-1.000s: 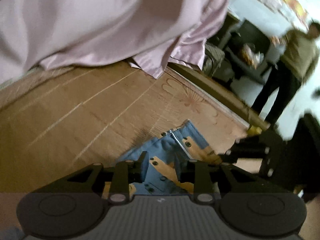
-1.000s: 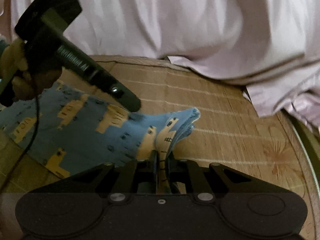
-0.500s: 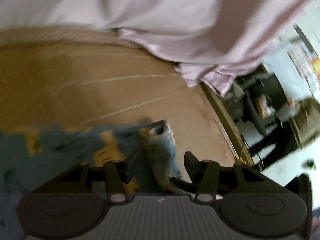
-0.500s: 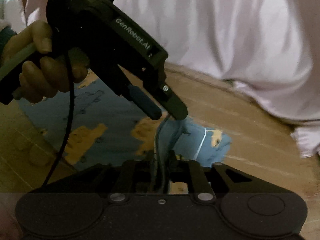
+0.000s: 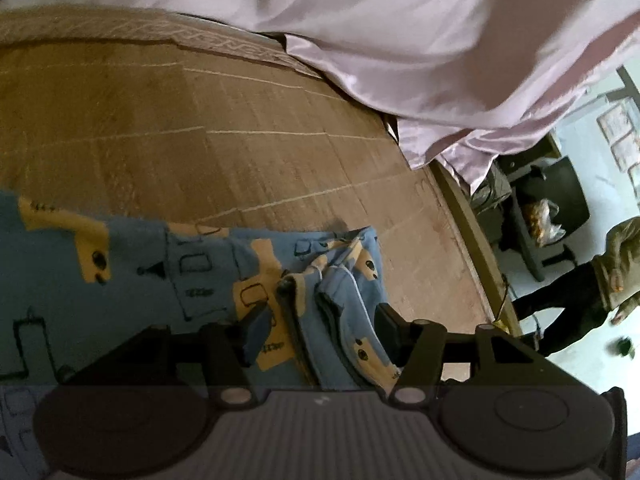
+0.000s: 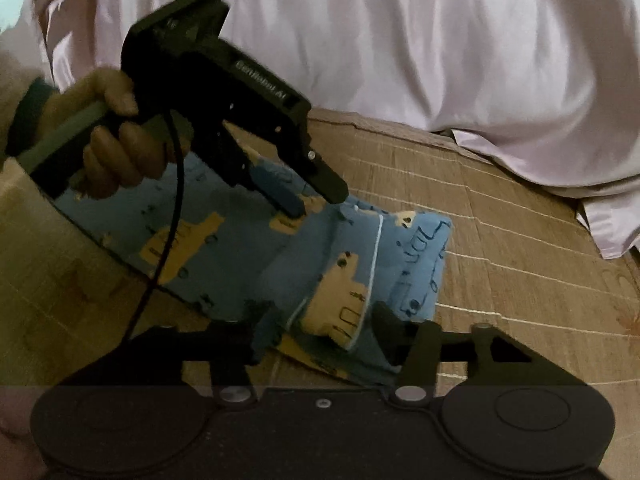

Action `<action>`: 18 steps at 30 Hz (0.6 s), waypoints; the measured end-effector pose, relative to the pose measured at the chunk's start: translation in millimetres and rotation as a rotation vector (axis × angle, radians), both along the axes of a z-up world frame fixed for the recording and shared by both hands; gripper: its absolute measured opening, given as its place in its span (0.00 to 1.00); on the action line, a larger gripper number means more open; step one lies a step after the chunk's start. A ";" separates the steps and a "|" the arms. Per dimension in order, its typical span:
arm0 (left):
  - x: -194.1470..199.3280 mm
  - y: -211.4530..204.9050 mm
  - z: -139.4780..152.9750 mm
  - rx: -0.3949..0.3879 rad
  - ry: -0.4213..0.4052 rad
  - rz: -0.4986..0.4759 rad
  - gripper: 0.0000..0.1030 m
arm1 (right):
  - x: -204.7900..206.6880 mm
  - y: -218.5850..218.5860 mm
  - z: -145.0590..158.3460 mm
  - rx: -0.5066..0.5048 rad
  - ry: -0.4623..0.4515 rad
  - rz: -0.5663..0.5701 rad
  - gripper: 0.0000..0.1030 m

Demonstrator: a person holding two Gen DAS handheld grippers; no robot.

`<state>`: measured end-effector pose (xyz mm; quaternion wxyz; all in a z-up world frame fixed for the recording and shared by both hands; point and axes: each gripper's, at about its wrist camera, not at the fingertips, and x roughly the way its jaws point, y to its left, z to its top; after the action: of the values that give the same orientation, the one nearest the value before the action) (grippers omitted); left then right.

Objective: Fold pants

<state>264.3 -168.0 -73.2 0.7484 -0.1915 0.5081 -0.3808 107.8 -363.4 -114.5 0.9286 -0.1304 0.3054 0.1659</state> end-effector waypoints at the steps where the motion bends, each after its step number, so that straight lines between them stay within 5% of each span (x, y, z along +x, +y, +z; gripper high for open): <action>1: -0.9 -1.8 1.9 0.009 -0.008 -0.005 0.60 | -0.9 0.4 0.1 -0.003 -0.004 0.002 0.47; 4: -3.7 -1.1 7.7 0.030 -0.044 -0.020 0.60 | -3.7 6.7 -2.0 -0.045 -0.014 0.014 0.45; 9: -6.6 -3.4 8.3 0.055 -0.040 -0.039 0.61 | -5.4 16.0 -3.8 -0.111 -0.039 0.040 0.17; 18: -3.3 9.1 3.5 0.000 -0.003 -0.030 0.70 | 6.9 5.8 19.8 0.071 -0.026 0.007 0.15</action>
<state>261.0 -158.9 -69.7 0.7434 -0.1833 0.5099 -0.3921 114.7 -357.5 -94.7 0.9359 -0.1005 0.2868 0.1781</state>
